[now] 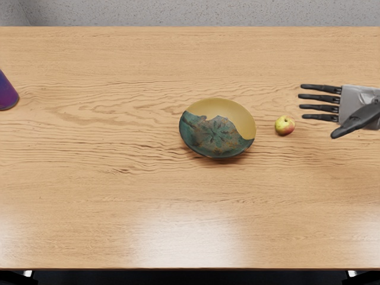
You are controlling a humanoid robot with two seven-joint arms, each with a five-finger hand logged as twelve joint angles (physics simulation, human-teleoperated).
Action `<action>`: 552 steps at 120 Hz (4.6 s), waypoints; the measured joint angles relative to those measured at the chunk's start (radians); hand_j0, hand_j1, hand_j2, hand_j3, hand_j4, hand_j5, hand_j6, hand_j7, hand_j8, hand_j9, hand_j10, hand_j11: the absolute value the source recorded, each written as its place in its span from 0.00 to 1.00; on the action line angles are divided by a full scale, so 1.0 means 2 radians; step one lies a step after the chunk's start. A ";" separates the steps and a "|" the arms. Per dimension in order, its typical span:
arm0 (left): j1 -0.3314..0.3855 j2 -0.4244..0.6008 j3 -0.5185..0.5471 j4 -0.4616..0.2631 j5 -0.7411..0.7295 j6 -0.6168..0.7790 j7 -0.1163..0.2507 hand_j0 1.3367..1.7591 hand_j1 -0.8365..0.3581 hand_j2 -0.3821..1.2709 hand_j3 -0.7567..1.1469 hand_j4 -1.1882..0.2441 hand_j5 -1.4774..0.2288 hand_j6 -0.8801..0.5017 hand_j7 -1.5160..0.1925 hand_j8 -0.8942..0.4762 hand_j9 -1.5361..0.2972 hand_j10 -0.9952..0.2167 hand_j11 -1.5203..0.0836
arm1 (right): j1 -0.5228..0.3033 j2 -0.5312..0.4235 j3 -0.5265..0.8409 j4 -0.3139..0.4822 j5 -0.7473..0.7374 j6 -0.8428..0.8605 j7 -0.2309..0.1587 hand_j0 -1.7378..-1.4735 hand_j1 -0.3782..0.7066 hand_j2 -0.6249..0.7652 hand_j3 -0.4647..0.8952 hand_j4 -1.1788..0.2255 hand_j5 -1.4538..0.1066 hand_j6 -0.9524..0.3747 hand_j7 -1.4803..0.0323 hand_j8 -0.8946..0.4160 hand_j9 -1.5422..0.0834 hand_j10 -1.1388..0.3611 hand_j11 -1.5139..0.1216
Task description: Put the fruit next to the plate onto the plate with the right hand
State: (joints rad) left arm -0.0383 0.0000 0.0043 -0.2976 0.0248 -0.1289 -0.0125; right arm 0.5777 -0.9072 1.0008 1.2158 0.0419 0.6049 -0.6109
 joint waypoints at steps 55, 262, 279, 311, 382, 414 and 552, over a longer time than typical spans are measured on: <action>0.000 0.000 0.000 0.000 0.000 0.000 0.000 0.76 0.99 0.23 0.40 0.83 0.87 0.64 0.89 0.65 0.84 0.82 0.95 | 0.049 0.109 0.046 0.071 -0.309 -0.068 0.000 0.30 0.09 0.44 0.34 0.80 0.88 0.68 0.93 0.64 0.90 0.72 0.88; 0.000 0.000 0.000 0.000 0.000 0.000 0.000 0.76 0.99 0.23 0.40 0.83 0.87 0.64 0.89 0.65 0.84 0.82 0.95 | 0.218 0.254 -0.375 -0.092 -0.514 -0.424 0.000 0.30 0.56 0.42 0.34 0.49 0.52 0.35 0.56 0.33 0.55 0.45 0.53; 0.000 0.000 0.000 0.000 0.000 0.000 0.000 0.76 0.99 0.23 0.40 0.83 0.87 0.64 0.89 0.65 0.84 0.82 0.95 | 0.217 0.256 -0.375 -0.093 -0.515 -0.424 0.000 0.31 0.60 0.50 0.34 0.43 0.47 0.29 0.49 0.34 0.50 0.46 0.47; 0.000 0.000 0.000 0.000 0.000 0.000 0.000 0.76 0.99 0.23 0.40 0.83 0.87 0.64 0.89 0.65 0.84 0.82 0.95 | 0.218 0.257 -0.373 -0.093 -0.502 -0.422 0.000 0.32 0.62 0.57 0.34 0.34 0.38 0.21 0.39 0.35 0.41 0.46 0.37; 0.000 0.000 0.000 0.000 0.000 0.000 0.000 0.76 0.99 0.23 0.40 0.83 0.87 0.64 0.89 0.65 0.84 0.82 0.95 | 0.260 0.253 -0.333 -0.037 -0.458 -0.419 -0.001 0.34 0.53 0.51 0.34 0.30 0.27 0.14 0.31 0.35 0.32 0.47 0.29; 0.000 0.000 0.000 0.000 0.000 0.000 0.000 0.76 0.99 0.23 0.40 0.83 0.87 0.64 0.89 0.65 0.84 0.82 0.95 | 0.266 0.282 -0.325 0.008 -0.454 -0.419 -0.001 0.33 0.58 0.60 0.34 0.29 0.26 0.12 0.30 0.36 0.31 0.47 0.29; 0.000 0.000 0.000 0.000 0.000 0.000 0.000 0.76 0.99 0.23 0.40 0.83 0.87 0.64 0.89 0.65 0.84 0.82 0.95 | 0.167 0.102 -0.101 0.076 -0.329 -0.051 0.000 0.30 0.06 0.45 0.34 0.81 0.90 0.69 0.95 0.65 0.91 0.73 0.88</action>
State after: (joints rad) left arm -0.0383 0.0000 0.0045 -0.2976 0.0246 -0.1289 -0.0123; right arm 0.9112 -0.7033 0.7978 1.3687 -0.6155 0.5035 -0.6109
